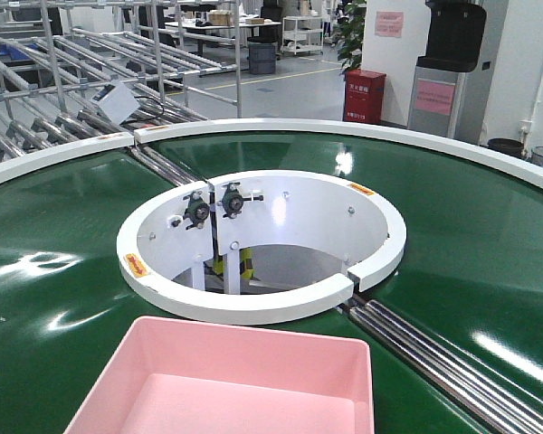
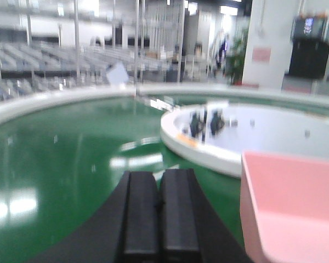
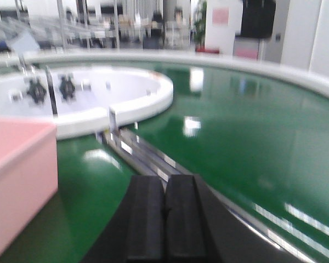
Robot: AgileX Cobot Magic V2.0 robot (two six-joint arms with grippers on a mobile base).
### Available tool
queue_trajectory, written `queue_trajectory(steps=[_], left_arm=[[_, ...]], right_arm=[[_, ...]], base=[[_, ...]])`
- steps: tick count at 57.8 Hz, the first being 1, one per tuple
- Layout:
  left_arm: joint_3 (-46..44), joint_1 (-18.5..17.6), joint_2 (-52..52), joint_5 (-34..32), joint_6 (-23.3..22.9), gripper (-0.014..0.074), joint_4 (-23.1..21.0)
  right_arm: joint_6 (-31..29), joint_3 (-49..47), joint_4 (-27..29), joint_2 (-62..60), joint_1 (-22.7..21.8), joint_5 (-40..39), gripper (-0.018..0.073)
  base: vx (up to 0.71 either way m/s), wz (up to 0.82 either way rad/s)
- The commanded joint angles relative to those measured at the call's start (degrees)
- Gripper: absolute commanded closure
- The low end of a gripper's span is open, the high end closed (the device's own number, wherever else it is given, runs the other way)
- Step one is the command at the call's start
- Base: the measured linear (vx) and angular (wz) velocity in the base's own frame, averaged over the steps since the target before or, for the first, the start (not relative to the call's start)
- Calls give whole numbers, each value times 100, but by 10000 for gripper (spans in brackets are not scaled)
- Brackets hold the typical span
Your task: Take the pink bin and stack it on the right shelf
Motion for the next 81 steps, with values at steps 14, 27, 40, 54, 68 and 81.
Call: queue_trajectory(steps=[14,27,40,54,68,81], left_arm=[[-2606,1,680,44,194,604,1018],[-3841,1,2392,362,194,588,1018],[-3859,1,3583,805,194,428,1018],[-3717,1,4481,823,-23,160,1002],[-4226,-293,5524,1388,-115,125,834],[-5702,-1010,6961,2522,792,127,-75]], right_arm=[[22,-2342,-62,928,-18,91,571],[-32,-3285,-55,2425,-18,229,567],[-15,-3311,-42,3526,-18,235,449],[-9,-3288,-22,4316,-18,229,130],[-73,-3896,1028,5578,-11,1423,39],[-643,-5360,1850,7222,926,2406,41]], base=[[0,0],[0,0],[0,0],[0,0],[0,0],[0,0]])
